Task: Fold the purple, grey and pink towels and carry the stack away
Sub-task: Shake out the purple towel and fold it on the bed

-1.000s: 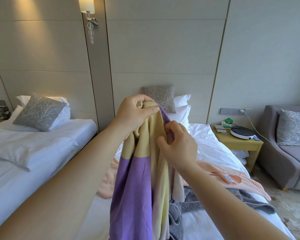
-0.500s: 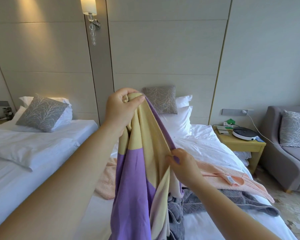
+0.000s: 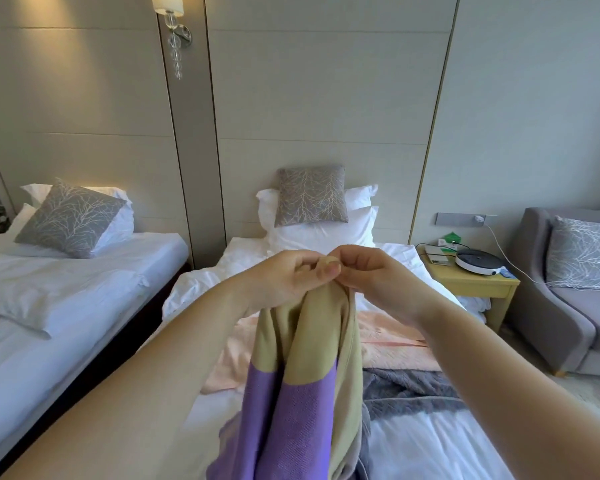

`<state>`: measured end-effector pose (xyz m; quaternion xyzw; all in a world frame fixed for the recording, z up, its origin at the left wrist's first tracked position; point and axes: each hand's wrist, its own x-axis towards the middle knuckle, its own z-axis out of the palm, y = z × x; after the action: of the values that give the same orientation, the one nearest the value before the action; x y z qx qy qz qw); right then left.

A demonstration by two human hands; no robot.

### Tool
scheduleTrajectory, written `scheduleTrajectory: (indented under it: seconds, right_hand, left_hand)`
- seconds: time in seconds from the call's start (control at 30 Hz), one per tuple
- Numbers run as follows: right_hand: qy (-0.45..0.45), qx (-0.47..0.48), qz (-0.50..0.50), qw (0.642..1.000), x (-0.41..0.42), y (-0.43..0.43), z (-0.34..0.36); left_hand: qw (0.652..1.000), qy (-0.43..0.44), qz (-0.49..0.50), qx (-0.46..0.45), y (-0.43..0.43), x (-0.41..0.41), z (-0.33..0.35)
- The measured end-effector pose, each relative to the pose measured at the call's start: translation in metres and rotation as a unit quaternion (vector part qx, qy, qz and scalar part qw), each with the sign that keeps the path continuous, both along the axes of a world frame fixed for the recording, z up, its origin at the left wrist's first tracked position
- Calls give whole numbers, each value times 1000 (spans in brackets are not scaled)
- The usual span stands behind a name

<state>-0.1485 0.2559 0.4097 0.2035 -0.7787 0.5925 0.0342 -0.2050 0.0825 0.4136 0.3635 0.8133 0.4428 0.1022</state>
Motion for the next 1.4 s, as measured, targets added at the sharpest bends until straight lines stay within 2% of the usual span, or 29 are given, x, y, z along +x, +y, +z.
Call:
scheduleTrajectory:
  seconds: [0.1,0.17,0.23,0.4,0.53,0.6,0.7,0.77,0.83,0.9,0.93,0.97,1.03,1.1,1.17,1.23,1.3,1.37,1.4]
  right_hand:
    - [16,43,-42,998,0,8,-11]
    - [33,35,-43,998,2,9,-19]
    - [47,6,-46,998,4,7,-26]
    - [40,9,-90,995,2,6,-49]
    - [76,139,-112,981,-1,5,-57]
    - [87,202,-120,968,-5,7,-56]
    - [100,221,-151,958,-7,11,-41]
    - [181,222,-247,926,-8,11,-18]
    - [294,211,-329,872,-7,5,16]
    - [386,183,-346,835,-6,0,46]
    - [401,181,-344,830,-6,0,54]
    - [386,196,-338,835,-6,2,56]
    - [285,272,-321,861,-7,9,37]
    - [146,339,-299,880,-9,22,3]
    - [85,348,-294,886,-6,32,-21]
    - [75,263,-294,916,-3,38,-21]
    - [59,99,-259,959,5,36,-6]
    - [51,1,-197,979,13,32,12]
    - [46,2,-172,984,15,29,19]
  left_hand:
    - [998,40,25,-32,-1,-3,3]
    - [998,50,18,-32,-2,-3,10]
    - [997,68,14,-17,0,0,18]
    - [989,125,51,54,-4,1,39]
    - [987,111,71,95,-13,-1,47]
    - [982,138,78,103,-12,1,48]
    - [964,202,116,125,-15,-2,54]
    - [937,266,187,126,-19,-8,59]
    - [898,322,270,128,-21,-16,65]
    - [866,344,316,182,-20,-21,75]
    - [852,351,322,220,-19,-23,81]
    - [839,358,324,251,-19,-25,87]
    - [830,362,329,267,-21,-29,90]
    - [840,340,340,250,-22,-33,79]
    - [852,305,356,233,-23,-36,60]
    - [856,263,387,218,-27,-42,45]
    - [868,213,421,154,-33,-49,35]
    - [903,175,389,56,-32,-50,24]
    - [927,163,337,26,-27,-46,17]
